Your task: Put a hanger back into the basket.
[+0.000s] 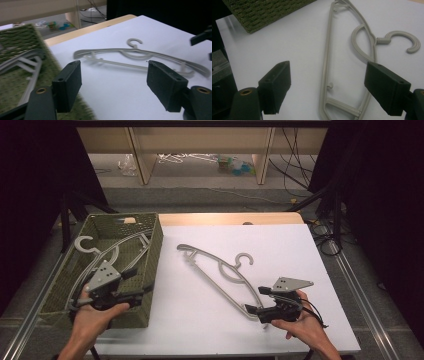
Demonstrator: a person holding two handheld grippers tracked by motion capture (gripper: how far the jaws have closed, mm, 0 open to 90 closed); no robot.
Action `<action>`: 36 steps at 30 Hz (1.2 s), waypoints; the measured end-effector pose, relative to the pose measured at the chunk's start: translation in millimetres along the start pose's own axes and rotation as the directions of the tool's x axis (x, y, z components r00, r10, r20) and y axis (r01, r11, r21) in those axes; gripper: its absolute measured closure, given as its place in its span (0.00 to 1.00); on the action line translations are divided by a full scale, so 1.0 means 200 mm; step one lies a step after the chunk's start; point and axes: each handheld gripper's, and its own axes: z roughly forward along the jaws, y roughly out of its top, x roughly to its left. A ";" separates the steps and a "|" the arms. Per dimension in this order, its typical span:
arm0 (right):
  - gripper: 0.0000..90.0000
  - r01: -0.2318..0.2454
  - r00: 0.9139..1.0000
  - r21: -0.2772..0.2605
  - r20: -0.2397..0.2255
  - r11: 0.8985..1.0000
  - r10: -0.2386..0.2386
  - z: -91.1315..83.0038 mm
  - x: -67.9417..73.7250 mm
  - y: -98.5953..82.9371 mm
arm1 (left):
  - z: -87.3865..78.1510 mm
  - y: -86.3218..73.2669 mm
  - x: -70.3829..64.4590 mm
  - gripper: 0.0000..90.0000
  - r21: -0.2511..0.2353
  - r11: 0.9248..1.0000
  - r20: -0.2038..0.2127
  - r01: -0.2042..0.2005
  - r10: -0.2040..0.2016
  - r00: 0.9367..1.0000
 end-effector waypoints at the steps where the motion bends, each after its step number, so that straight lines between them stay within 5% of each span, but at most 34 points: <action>1: 0.23 0.001 1.000 0.001 -0.006 1.000 -0.001 0.00 0.00 0.00 | 0.01 -0.01 -0.02 0.29 0.000 1.000 0.012 -0.010 0.010 1.000; 10: 0.22 -0.009 1.000 -0.008 0.018 1.000 0.009 0.01 -0.01 -0.01 | 0.12 -0.09 -0.19 0.25 0.001 1.000 0.106 -0.018 0.018 0.994; 18: 0.22 -0.003 1.000 0.003 0.018 1.000 0.003 0.02 -0.01 -0.02 | 0.16 -0.18 -0.27 0.23 0.010 1.000 0.121 -0.021 0.020 0.992; 23: 0.23 -0.001 1.000 0.010 0.018 1.000 0.001 0.03 -0.01 -0.02 | 0.18 -0.21 -0.30 0.21 0.025 0.998 0.132 -0.064 0.061 0.989; 31: 0.23 -0.006 1.000 0.035 0.030 0.999 0.005 0.05 -0.03 -0.02 | 0.20 -0.24 -0.29 0.21 0.030 0.998 0.141 -0.047 0.043 0.989; 36: 0.19 -0.019 0.996 0.098 0.091 0.995 0.010 0.12 -0.10 -0.01 | 0.21 -0.25 -0.31 0.20 0.041 0.998 0.142 -0.054 0.048 0.989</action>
